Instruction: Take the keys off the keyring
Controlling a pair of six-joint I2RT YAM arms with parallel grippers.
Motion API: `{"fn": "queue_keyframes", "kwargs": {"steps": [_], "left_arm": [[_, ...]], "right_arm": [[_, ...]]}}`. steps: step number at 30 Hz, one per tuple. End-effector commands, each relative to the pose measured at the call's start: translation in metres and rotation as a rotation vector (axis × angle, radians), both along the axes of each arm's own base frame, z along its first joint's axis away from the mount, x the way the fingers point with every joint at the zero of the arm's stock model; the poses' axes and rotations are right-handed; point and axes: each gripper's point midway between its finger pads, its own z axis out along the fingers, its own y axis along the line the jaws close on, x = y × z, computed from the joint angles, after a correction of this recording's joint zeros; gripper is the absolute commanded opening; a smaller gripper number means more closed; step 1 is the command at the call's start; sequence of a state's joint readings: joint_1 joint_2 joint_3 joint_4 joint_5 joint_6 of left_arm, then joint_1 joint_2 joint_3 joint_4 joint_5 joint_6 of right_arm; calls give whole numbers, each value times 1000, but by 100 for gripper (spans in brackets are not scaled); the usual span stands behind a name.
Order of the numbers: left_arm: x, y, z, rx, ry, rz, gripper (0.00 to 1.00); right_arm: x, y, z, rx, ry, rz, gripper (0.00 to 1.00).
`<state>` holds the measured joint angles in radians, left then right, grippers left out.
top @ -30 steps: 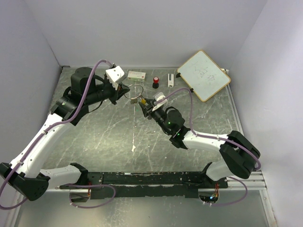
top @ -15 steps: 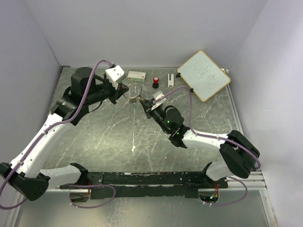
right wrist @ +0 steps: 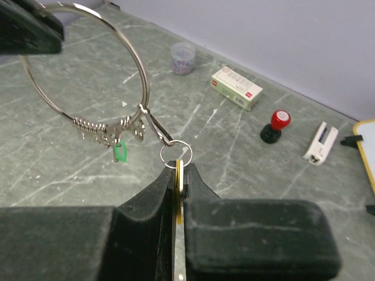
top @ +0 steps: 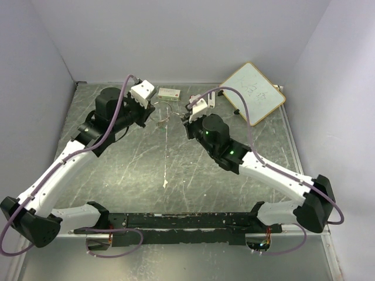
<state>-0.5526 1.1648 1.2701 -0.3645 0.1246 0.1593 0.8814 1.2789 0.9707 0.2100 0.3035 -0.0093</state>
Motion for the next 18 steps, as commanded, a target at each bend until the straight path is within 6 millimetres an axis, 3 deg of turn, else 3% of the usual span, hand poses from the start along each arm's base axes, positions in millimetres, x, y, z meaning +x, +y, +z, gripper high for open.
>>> {"fn": "queue_keyframes", "kwargs": {"steps": [1,7,13,14,15,16,18], "left_arm": [[22,9,-2,-20,-30,131,7],[21,-2,-18,-45,-7,84,13],[11,-15,-24,-76,7,2,42],[9,-18,-24,-87,5,-17,49],[8,-21,-23,-101,-3,-41,63],[5,-25,-23,-110,-8,-62,98],[3,-29,-22,-132,-16,-86,98]], "right_arm": [[-19,-37,-8,-133,130,-102,0],[-29,-57,27,-90,91,-157,0],[-29,-58,45,-107,62,-164,0],[-27,-57,46,-116,64,-168,0],[-26,-55,50,-122,63,-171,0],[-24,-53,49,-135,67,-177,0],[-22,-51,49,-162,80,-186,0]]}}
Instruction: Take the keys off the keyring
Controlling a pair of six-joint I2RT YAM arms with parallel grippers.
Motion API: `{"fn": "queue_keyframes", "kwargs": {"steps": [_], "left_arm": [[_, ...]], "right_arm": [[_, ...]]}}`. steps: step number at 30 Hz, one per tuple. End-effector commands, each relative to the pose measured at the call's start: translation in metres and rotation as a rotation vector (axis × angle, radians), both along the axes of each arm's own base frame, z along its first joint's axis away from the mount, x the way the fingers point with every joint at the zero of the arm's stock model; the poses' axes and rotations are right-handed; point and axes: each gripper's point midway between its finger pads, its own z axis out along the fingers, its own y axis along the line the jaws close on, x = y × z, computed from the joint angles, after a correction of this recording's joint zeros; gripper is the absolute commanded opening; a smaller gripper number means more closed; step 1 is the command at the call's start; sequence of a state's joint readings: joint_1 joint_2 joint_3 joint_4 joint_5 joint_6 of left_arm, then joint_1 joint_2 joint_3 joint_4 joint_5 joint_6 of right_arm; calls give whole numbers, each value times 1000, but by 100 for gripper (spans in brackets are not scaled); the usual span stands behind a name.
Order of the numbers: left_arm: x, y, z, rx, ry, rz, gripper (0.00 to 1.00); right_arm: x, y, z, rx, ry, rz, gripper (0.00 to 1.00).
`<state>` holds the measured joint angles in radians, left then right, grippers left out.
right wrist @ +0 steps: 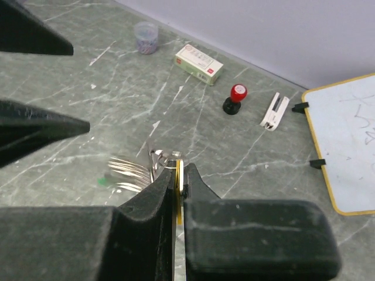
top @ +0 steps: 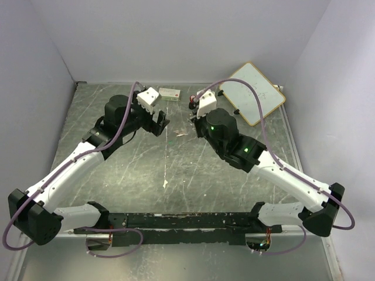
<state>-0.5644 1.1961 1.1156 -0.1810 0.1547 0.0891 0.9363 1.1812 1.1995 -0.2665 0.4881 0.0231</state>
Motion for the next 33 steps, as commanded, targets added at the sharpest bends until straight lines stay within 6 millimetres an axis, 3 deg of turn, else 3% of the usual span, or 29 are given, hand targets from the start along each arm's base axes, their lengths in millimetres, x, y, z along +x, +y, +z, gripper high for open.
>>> {"fn": "queue_keyframes", "kwargs": {"steps": [1,8,12,19,20,24,28,33], "left_arm": [[-5,-10,20,-85,-67,-63,98],[2,-14,16,-122,-74,-45,99],[-6,-19,22,-157,-123,-101,93],[-16,-26,16,-186,-144,-166,67],[-16,-29,14,-192,-138,-178,67],[-24,-37,9,-227,-139,-238,84],[-33,-42,16,-278,-198,-293,90],[-39,-47,20,-330,-248,-336,91]], "right_arm": [[6,-4,7,-66,5,-55,0],[12,0,-2,-147,75,-108,0],[13,2,-8,-188,106,-129,0],[13,3,-5,-245,130,-157,0],[13,4,-4,-251,131,-156,0],[12,9,-4,-269,127,-145,0],[9,12,-4,-281,120,-133,0],[6,14,-3,-296,112,-125,0]]}}
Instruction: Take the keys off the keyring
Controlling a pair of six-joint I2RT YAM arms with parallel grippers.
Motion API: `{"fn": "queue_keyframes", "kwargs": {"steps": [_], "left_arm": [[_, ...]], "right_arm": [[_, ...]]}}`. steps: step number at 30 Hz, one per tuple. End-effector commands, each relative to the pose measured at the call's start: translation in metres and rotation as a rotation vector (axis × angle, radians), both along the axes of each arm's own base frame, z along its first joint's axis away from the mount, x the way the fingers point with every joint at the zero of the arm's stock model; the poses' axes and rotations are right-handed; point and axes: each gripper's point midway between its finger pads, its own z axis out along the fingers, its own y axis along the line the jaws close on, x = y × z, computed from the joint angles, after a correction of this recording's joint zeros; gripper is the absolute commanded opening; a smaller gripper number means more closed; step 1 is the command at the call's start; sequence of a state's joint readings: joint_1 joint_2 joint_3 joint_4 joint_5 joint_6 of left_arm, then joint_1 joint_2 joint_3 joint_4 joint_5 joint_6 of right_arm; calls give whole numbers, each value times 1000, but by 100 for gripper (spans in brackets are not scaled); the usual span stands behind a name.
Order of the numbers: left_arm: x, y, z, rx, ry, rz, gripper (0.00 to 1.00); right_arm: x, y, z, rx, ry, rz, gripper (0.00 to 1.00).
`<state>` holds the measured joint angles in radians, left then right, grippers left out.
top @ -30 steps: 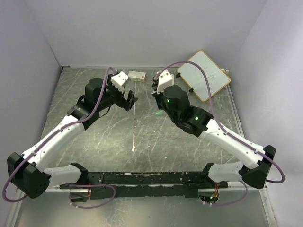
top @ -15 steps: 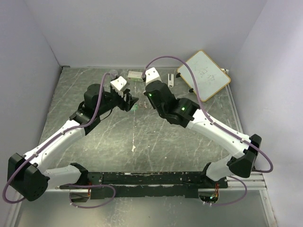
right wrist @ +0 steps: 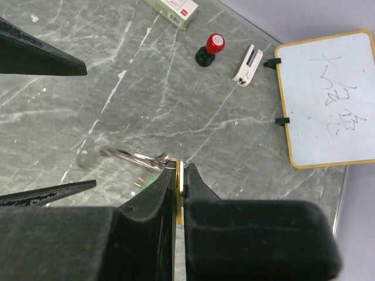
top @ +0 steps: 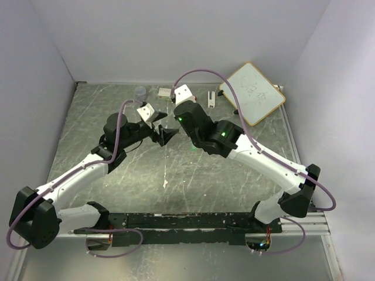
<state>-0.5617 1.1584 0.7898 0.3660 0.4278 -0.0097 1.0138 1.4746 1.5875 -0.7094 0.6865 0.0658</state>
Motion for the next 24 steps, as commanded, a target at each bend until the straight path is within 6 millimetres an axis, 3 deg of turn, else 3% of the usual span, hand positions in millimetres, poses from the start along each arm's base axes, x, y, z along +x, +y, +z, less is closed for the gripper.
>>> {"fn": "queue_keyframes", "kwargs": {"steps": [1,12,18,24], "left_arm": [[-11,-8,35,-122,-130,-81,91],[-18,-22,35,-222,-170,-177,84],[-29,-25,30,-262,-206,-237,70],[-32,-26,22,-275,-222,-256,68]], "right_arm": [[-1,1,11,-5,-30,0,0],[-8,6,7,-63,-29,18,0],[-8,7,7,-73,-36,17,0],[-10,9,9,-63,-40,24,0]]}}
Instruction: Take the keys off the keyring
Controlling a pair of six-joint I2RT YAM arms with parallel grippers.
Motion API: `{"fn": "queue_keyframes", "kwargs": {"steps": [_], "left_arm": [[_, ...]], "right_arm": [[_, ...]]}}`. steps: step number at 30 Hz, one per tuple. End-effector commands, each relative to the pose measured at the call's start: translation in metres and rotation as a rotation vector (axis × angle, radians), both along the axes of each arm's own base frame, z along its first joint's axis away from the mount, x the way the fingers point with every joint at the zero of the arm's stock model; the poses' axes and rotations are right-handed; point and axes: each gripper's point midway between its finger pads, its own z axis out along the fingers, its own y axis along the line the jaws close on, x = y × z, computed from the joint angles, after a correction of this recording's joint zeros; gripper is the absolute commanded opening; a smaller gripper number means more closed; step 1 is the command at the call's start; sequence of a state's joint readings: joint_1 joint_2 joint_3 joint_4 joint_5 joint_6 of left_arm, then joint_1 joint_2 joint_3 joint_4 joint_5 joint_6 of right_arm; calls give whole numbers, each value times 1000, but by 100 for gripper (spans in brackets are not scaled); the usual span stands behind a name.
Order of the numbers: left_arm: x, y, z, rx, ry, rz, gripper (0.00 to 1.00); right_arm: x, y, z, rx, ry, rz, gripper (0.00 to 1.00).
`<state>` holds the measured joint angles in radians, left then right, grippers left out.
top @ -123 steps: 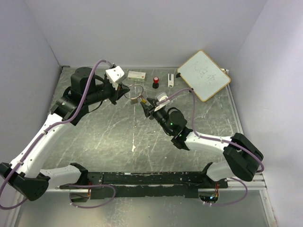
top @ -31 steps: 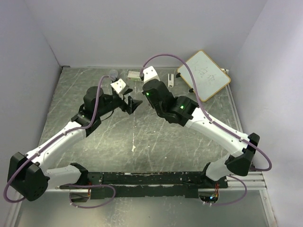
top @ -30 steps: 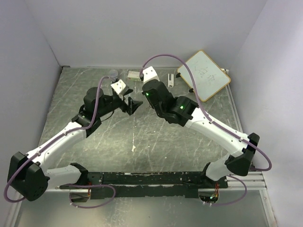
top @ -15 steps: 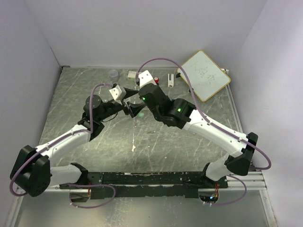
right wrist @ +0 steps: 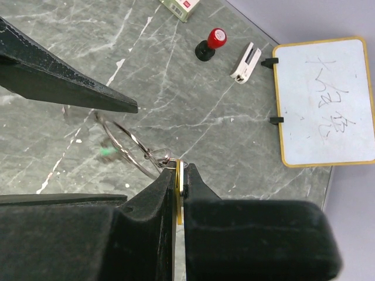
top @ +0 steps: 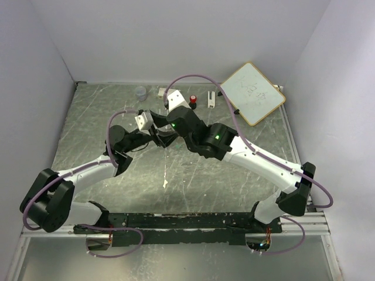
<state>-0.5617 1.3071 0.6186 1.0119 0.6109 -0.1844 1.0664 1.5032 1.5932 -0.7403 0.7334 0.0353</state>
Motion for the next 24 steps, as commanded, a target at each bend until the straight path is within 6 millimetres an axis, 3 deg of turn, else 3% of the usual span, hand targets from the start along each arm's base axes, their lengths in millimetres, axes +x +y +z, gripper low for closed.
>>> {"fn": "queue_keyframes", "kwargs": {"steps": [1,8,14,19,24], "left_arm": [[-11,1,15,-58,-92,-41,68],[-8,2,9,-81,-113,-26,74],[-8,1,9,-114,-128,-36,71],[-12,-3,8,-128,-133,-80,55],[-18,-7,8,-129,-153,-126,44]], "right_arm": [[0,2,17,23,-35,0,0],[-2,8,13,25,-26,19,0],[-5,11,12,23,-25,30,0],[-7,10,12,22,-28,29,0],[-7,11,13,32,-31,33,0]]}}
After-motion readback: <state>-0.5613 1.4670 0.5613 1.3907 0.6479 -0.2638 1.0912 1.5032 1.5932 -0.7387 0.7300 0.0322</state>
